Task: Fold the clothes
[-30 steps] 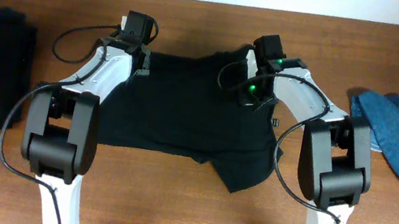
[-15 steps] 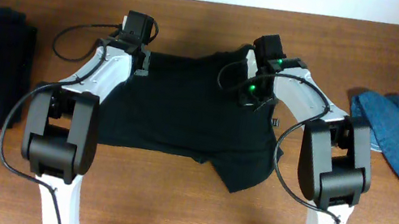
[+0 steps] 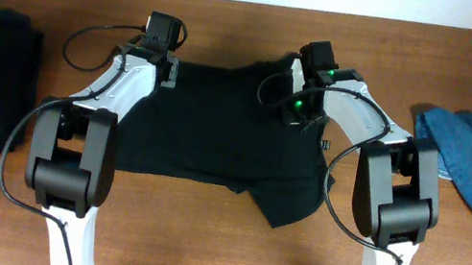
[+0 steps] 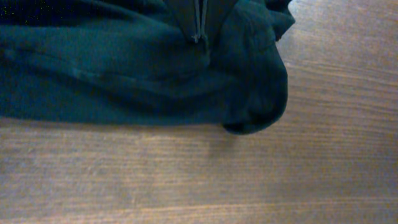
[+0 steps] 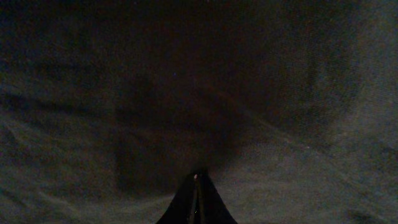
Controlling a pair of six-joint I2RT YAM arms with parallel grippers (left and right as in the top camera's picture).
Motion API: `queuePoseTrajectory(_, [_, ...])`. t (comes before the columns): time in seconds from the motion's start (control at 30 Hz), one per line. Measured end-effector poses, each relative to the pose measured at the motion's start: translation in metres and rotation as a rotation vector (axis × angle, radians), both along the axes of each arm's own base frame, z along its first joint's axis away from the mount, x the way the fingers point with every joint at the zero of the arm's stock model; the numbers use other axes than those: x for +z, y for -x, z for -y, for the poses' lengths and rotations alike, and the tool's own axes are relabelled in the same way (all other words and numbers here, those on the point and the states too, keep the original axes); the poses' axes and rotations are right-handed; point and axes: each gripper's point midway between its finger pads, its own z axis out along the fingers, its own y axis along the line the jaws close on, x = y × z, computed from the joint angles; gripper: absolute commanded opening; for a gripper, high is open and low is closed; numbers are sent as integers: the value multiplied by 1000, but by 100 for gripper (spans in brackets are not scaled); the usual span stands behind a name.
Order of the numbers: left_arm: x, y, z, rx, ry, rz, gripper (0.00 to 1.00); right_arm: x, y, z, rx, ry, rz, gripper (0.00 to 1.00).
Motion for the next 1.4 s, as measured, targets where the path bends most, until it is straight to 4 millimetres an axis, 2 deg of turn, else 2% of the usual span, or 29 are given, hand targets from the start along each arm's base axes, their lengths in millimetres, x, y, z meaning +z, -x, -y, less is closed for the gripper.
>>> queuePoseTrajectory(0.2, [7,-10,2,-8,3,44,0,0,-1,-1,1,-2,6,4])
queuePoseTrajectory(0.5, [33,-42,7,-118,-53,175,0,0,-1,-1,1,-4,5,4])
queuePoseTrajectory(0.53, [36,-45,8,-129,-60,193,4,0,-1,-1,1,-4,5,4])
queuePoseTrajectory(0.63, [42,-52,9,-146,-71,223,6,0,-1,-1,1,-5,5,4])
queuePoseTrajectory(0.7, [46,-55,10,-152,-75,244,14,0,-1,-1,1,-5,5,4])
queuePoseTrajectory(0.73, [48,-57,10,-157,-78,256,28,0,-1,-1,2,-5,5,4])
queuePoseTrajectory(0.77, [50,-60,10,-160,-81,268,48,0,-1,-1,1,-5,5,4])
queuePoseTrajectory(0.8, [52,-61,10,-162,-83,277,59,0,-1,-1,1,-5,5,4])
queuePoseTrajectory(0.83, [54,-63,10,-160,-81,288,64,0,-1,-1,1,-5,5,4])
queuePoseTrajectory(0.97, [57,-66,1,-145,-83,302,69,0,-1,-1,2,-5,5,4])
queuePoseTrajectory(1.1, [57,-67,-17,-113,-87,304,70,0,-1,-1,1,-5,5,4])
queuePoseTrajectory(1.23, [50,-61,-31,-92,-96,259,72,0,-1,-1,1,-5,6,4])
queuePoseTrajectory(1.33, [42,-46,-27,-106,-99,181,74,1,-3,-2,1,-8,15,16])
queuePoseTrajectory(1.4, [43,-29,-19,-108,-87,119,74,2,-3,-3,2,-15,13,23])
